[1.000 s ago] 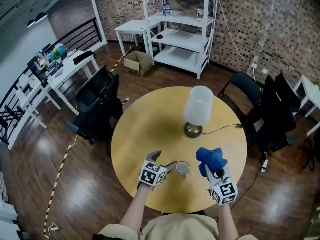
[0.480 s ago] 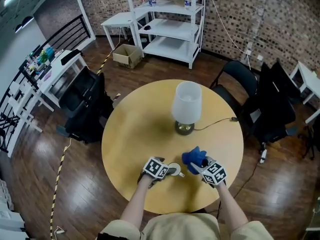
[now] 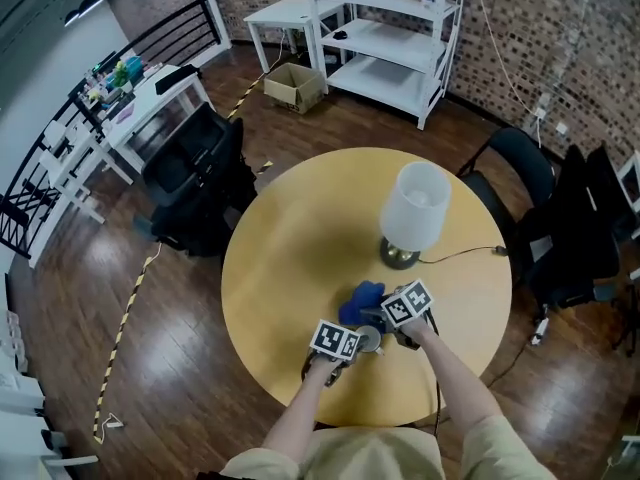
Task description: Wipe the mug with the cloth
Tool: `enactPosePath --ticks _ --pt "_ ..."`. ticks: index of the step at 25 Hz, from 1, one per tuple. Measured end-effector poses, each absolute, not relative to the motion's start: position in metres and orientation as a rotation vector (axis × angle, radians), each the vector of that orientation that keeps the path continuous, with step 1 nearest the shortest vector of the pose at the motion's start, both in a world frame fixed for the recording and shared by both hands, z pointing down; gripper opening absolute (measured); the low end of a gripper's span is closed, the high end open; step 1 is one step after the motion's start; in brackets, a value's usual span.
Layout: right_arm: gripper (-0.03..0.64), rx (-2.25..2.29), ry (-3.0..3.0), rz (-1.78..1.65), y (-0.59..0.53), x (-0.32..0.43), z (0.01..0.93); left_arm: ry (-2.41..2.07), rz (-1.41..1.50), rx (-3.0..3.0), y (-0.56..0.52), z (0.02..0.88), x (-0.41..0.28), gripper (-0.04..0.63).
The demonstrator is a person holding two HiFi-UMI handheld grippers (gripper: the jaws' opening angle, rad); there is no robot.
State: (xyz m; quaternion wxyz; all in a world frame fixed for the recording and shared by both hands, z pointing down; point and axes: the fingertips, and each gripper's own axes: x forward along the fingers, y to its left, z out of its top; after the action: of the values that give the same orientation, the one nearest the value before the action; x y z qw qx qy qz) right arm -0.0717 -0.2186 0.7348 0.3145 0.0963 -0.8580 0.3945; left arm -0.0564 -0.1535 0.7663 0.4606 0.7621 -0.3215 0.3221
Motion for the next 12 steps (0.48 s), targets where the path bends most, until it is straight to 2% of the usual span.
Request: enactPosePath --ticks 2,4,7,12 --pt "0.067 0.159 -2.185 1.087 -0.209 -0.083 0.743 -0.82 0.787 1.862 -0.155 0.767 -0.058 0.15" --pt "0.067 0.06 -2.101 1.088 -0.194 -0.088 0.752 -0.858 0.793 1.837 -0.157 0.77 -0.06 0.089" --pt "0.066 0.012 -2.049 1.053 -0.184 -0.089 0.76 -0.924 0.816 1.82 -0.159 0.774 -0.06 0.085" --pt "0.064 0.069 -2.123 1.214 -0.187 -0.074 0.753 -0.992 0.827 1.806 -0.159 0.773 -0.062 0.074"
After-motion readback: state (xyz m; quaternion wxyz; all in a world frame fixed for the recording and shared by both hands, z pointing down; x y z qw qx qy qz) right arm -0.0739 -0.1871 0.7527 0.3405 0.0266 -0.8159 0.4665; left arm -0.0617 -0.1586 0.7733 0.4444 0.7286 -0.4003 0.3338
